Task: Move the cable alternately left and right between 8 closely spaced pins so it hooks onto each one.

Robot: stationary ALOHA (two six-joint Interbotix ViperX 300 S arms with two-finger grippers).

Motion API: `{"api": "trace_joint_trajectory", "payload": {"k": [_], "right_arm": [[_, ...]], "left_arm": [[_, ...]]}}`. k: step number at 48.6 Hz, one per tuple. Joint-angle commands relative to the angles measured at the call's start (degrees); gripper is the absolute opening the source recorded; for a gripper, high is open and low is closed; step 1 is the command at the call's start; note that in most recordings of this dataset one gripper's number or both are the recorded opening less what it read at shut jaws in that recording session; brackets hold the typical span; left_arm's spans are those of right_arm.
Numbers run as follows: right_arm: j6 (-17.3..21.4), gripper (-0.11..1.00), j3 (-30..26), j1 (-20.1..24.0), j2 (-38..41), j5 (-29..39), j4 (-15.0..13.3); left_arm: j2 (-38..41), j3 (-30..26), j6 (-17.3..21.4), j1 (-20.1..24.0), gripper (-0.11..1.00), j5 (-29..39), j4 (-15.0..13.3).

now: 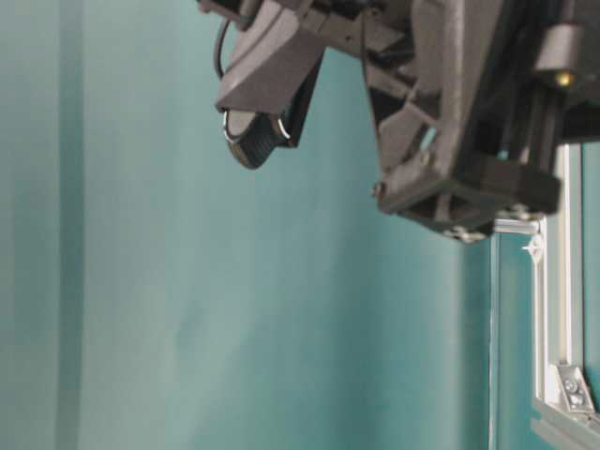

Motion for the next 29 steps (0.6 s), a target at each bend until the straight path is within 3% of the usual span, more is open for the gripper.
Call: {"api": "trace_joint_trajectory", "payload": {"k": [1,29], "right_arm": [[0.09,0.17,-1.41,0.70,-0.97,1.41,0.44],[0.09,0.17,-1.58,0.88,-0.97,2.37,0.53]], "left_arm": [[0.53,-0.70,-0.35,0.26,0.21,-0.26,0.09],[0.44,-0.70,-0.35,0.26,0.21,-0.26,0.09]]}}
